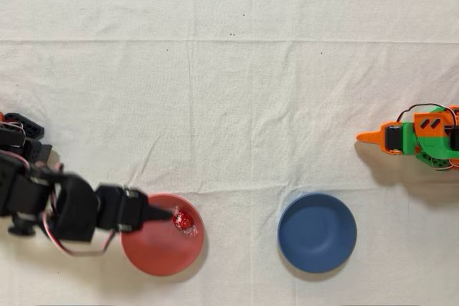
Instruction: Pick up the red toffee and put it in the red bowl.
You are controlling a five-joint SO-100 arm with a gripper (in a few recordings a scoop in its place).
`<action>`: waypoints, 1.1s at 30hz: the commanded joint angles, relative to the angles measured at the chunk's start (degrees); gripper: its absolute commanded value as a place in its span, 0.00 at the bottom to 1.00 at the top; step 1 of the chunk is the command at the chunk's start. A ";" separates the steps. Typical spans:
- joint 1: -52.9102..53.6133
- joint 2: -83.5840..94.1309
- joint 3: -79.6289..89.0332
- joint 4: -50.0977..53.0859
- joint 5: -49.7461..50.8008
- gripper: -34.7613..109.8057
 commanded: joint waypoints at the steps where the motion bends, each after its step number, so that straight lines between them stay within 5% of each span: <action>1: -4.57 12.48 10.72 -9.93 4.04 0.24; 17: -13.45 41.66 53.00 -31.29 4.92 0.24; 33: -15.29 61.17 68.03 -27.16 8.17 0.24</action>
